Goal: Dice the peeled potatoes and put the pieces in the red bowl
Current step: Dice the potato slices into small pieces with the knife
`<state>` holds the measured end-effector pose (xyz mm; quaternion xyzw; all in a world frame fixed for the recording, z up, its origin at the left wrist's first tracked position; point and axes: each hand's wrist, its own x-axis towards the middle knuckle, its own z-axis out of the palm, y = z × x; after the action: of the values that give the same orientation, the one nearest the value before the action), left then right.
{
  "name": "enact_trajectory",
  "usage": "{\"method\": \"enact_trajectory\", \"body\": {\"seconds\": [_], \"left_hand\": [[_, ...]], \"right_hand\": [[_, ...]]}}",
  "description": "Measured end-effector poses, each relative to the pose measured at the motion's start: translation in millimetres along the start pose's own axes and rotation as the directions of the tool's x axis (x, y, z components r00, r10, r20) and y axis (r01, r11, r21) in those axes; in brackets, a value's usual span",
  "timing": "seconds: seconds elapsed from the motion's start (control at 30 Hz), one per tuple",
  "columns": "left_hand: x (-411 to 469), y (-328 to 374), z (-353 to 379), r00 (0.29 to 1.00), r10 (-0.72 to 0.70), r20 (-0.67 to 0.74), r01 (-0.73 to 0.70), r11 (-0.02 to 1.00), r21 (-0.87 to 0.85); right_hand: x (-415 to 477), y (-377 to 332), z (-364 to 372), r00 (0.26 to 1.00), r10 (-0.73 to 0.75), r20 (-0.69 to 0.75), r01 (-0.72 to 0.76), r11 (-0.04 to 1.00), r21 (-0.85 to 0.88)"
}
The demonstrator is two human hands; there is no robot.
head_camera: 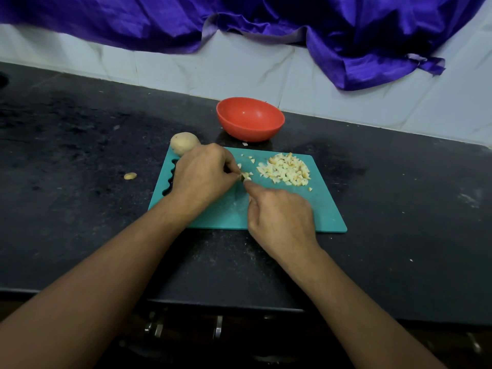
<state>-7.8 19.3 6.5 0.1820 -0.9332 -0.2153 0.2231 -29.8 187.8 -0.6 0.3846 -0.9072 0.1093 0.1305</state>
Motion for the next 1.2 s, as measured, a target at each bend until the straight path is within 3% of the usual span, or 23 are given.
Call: {"method": "enact_trajectory", "body": {"seconds": [0.2, 0.47, 0.9, 1.1, 1.2], "left_hand": [[-2, -1, -2, 1.0, -0.004, 0.012, 0.004, 1.0, -0.029], [-3, -2, -2, 1.0, -0.011, 0.018, 0.012, 0.998, -0.065], [-2, 0, -3, 1.0, -0.001, 0.004, 0.001, 0.999, -0.053], [-2, 1, -1, 1.0, 0.005, -0.013, -0.006, 1.0, -0.024], [-3, 0, -1, 1.0, 0.005, -0.018, -0.005, 0.999, -0.036]], "right_hand": [[-10, 10, -1, 0.977, 0.186, -0.108, -0.144, 0.937, 0.319], [-5, 0, 3, 0.992, 0.08, -0.097, -0.06, 0.98, 0.192], [-3, -4, 7, 0.988, 0.026, -0.155, -0.011, 0.995, 0.099], [2, -3, 1, 1.0, -0.01, 0.001, 0.011, 1.0, -0.022], [1, 1, -1, 0.999, 0.034, 0.006, -0.034, 0.997, 0.064]]}}
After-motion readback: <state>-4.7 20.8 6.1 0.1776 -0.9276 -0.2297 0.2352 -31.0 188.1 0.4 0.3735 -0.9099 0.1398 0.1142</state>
